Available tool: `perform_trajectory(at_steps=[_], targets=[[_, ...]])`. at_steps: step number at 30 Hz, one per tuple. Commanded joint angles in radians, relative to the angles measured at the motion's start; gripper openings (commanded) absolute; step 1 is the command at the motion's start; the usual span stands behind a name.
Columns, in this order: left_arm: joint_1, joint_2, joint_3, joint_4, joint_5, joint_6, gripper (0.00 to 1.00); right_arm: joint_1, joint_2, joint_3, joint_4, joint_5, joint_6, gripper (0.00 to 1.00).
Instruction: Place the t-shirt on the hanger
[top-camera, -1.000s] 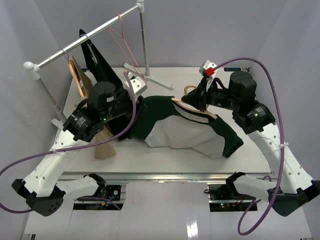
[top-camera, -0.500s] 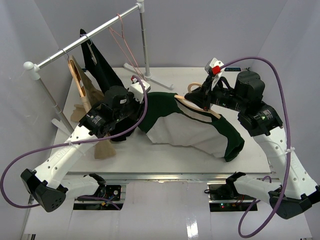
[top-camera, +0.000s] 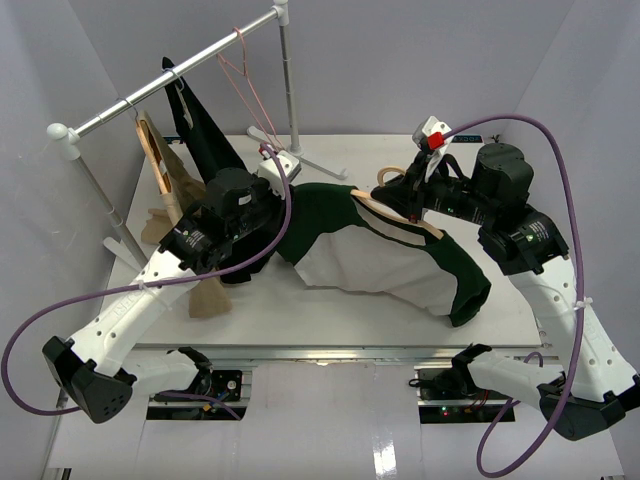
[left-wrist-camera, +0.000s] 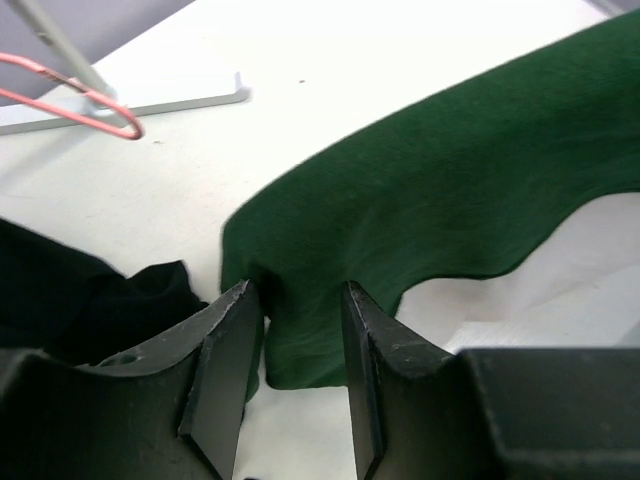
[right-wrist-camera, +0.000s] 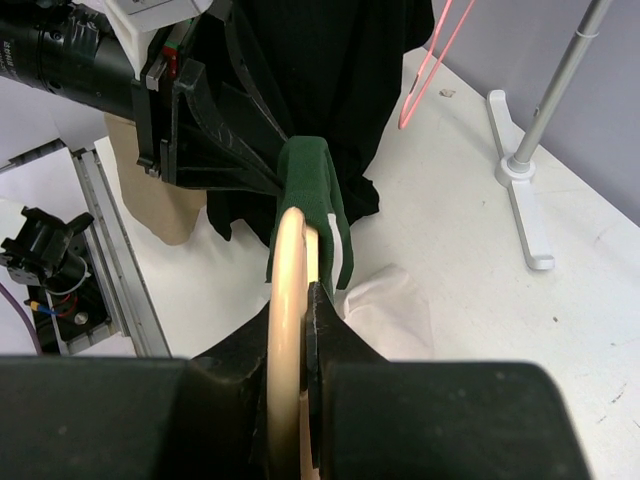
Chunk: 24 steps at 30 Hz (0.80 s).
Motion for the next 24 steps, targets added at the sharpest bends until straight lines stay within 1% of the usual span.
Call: perform_trajectory(at_steps=[1,6,7,9,11,12,19,24], targets=[[-0.002,0.012,-0.004,0.022,0.077,-0.088,0.48,-0.006,-0.038,0.049,0.06,0.005,0.006,0.08],[-0.001,0.028,-0.01,0.024,0.073,-0.116,0.46,-0.007,-0.043,0.055,0.06,0.009,0.005,0.08],[-0.001,0.032,-0.01,0.023,0.074,-0.117,0.41,-0.006,-0.045,0.057,0.059,0.008,0.005,0.08],[-0.002,0.038,-0.011,0.022,0.068,-0.118,0.21,-0.006,-0.046,0.056,0.059,0.009,0.004,0.08],[-0.002,0.038,-0.01,0.021,0.059,-0.12,0.08,-0.006,-0.047,0.052,0.058,0.011,0.003,0.08],[-0.002,0.036,-0.007,0.015,0.043,-0.122,0.0,-0.006,-0.049,0.046,0.058,0.016,0.0,0.08],[-0.002,0.001,0.039,-0.026,-0.019,-0.115,0.0,-0.014,-0.057,-0.012,0.028,0.069,-0.045,0.08],[-0.002,-0.007,0.1,-0.06,-0.119,-0.102,0.0,-0.022,-0.048,-0.027,-0.018,0.067,-0.087,0.08]])
